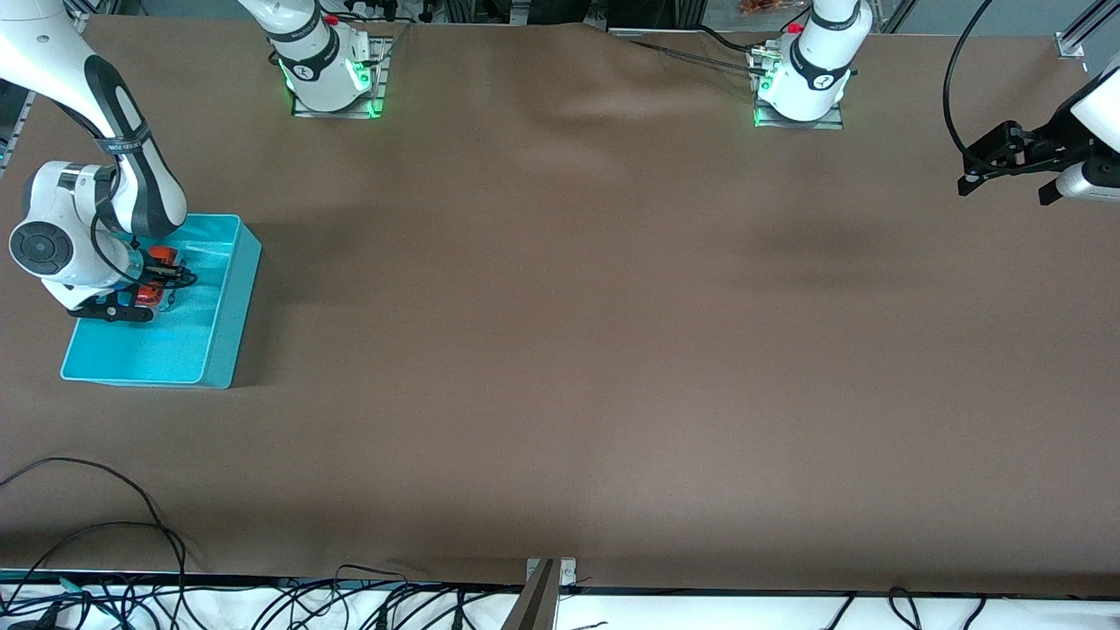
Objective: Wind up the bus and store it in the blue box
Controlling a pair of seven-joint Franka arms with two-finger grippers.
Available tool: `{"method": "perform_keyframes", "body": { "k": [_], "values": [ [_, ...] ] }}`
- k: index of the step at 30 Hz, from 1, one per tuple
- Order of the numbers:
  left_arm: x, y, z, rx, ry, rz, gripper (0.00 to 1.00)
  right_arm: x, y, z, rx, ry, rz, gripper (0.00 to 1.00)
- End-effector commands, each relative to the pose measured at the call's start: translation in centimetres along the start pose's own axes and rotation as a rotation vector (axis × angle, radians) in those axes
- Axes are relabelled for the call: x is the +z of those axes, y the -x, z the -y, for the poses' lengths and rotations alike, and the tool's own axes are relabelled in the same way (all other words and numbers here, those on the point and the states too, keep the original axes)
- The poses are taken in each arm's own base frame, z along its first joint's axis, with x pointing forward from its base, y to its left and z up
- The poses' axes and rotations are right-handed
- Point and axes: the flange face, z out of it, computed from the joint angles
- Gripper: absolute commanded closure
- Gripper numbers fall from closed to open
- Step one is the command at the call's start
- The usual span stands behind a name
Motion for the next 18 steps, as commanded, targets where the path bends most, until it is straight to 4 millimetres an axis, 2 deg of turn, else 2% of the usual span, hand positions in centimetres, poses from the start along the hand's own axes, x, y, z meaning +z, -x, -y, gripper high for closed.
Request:
{"method": "perform_keyframes", "body": {
  "k": [1,11,18],
  "values": [
    [-0.5,-0.1,0.1,-0.011,0.014,0.005,0.00,-1.6,-0.9,0.7,0.023,0.011,-0.040,0.00],
    [-0.5,-0.1,0.2,-0.013,0.014,0.005,0.00,-6.4,-0.6,0.9,0.040,0.038,-0.008,0.00],
    [-0.5,-0.1,0.1,-0.011,0.014,0.005,0.00,-10.9,-0.3,1.0,0.046,0.055,0.007,0.00]
  ]
}}
